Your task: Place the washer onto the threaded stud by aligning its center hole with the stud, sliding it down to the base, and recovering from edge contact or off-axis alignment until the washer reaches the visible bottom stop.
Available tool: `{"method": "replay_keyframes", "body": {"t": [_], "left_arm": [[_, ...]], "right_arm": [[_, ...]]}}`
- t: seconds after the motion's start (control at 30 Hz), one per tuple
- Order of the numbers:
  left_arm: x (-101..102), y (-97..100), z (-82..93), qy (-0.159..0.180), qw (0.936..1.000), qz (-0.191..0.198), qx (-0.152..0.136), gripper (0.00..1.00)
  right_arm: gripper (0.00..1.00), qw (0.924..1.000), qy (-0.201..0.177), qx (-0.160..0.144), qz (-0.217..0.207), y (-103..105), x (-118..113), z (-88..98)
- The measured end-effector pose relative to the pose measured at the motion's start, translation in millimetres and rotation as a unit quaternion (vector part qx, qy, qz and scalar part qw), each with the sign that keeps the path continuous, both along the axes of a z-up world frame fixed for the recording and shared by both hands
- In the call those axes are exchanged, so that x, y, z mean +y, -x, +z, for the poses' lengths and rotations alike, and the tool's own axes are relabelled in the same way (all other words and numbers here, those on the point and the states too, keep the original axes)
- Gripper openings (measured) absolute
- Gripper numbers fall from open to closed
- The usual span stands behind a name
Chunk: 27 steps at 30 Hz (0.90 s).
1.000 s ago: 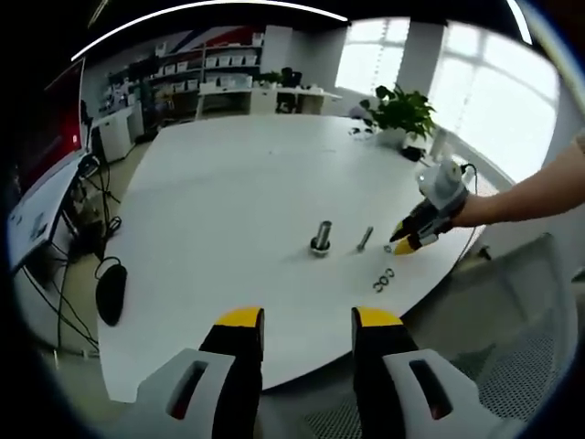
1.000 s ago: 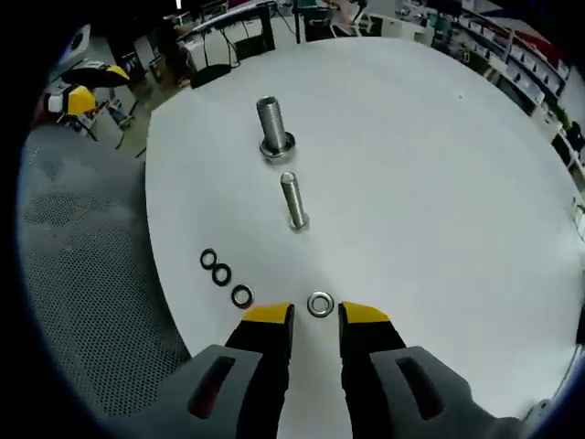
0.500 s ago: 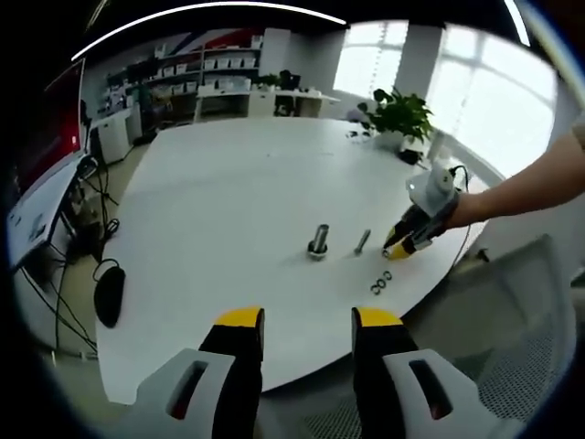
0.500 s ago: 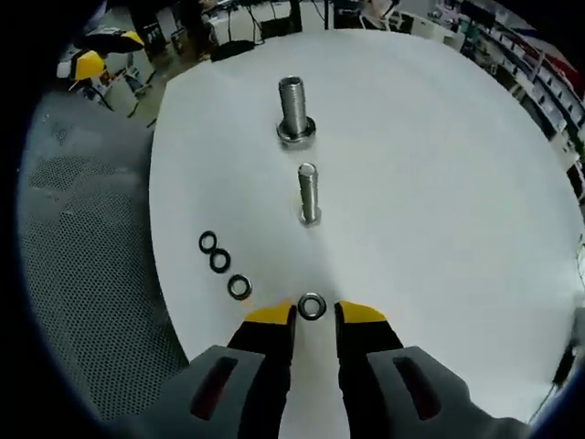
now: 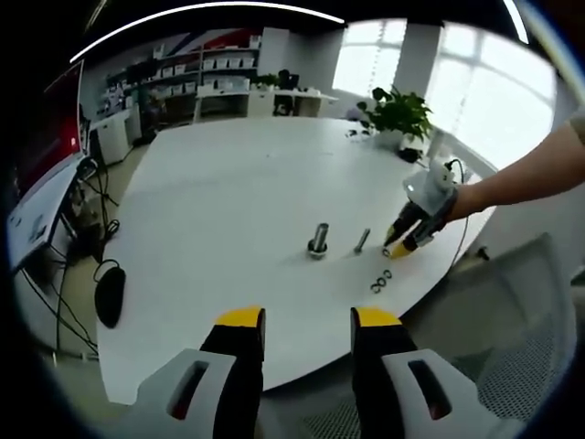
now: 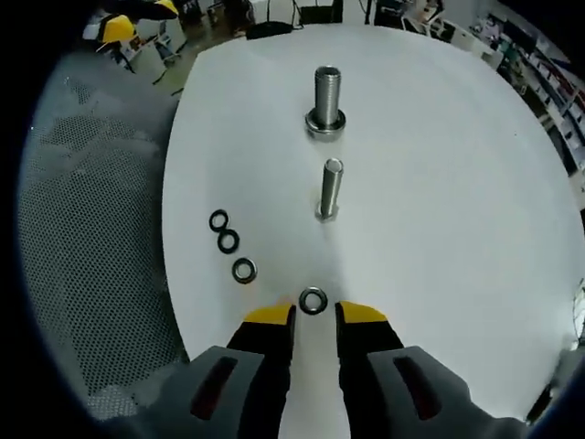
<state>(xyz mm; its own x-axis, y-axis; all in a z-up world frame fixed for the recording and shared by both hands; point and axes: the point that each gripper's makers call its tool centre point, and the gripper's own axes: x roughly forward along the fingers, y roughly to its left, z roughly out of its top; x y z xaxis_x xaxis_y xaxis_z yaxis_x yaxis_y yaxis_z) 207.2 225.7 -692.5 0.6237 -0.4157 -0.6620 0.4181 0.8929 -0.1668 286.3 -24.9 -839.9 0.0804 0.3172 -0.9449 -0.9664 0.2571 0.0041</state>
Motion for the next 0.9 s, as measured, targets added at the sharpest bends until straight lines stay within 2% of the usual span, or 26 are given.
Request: {"method": "replay_keyframes", "body": {"t": [0.23,0.5,0.63,0.9], "left_arm": [[0.8,-0.6,0.6,-0.003,1.0,0.002,-0.002,0.36],[1.6,-0.8,-0.4,-0.006,1.0,0.002,-0.001,0.35],[2.2,0.1,-1.7,-0.009,1.0,0.002,0.002,0.35],[2.3,0.4,-2.0,-0.011,0.9999,0.001,0.003,0.35]], "right_arm": [[0.2,0.9999,-0.012,-0.004,0.009,0.7,1.0,0.6],[0.19,0.9994,0.014,0.0,0.032,-0.3,2.5,-0.6],[0.18,0.9957,0.04,-0.008,0.084,2.3,4.5,-0.3],[0.16,0.9939,0.064,0.001,0.09,0.6,7.9,-1.8]]}}
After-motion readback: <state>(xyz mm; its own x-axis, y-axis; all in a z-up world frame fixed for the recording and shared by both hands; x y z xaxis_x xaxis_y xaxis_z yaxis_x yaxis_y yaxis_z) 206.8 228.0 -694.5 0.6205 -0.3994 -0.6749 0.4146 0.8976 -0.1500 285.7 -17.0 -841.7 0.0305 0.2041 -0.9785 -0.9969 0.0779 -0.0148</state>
